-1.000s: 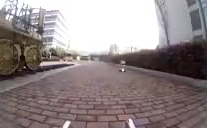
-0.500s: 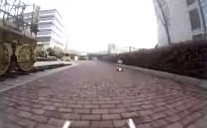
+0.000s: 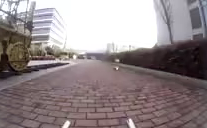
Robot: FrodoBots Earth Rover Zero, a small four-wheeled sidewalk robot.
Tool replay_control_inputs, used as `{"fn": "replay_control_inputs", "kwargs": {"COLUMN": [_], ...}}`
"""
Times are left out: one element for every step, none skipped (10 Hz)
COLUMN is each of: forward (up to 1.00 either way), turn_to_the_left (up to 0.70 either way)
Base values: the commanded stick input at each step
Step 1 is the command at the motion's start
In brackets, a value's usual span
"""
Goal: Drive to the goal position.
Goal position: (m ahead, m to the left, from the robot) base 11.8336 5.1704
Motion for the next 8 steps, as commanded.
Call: {"fn": "replay_control_inputs", "kwargs": {"forward": [0.7, 0.7, 0.7, 0.7, 0.7, 0.7, 0.7, 0.7], "turn_to_the_left": [0.0, 0.0, 0.0, 0.0, 0.0, 0.0, 0.0, 0.0]}}
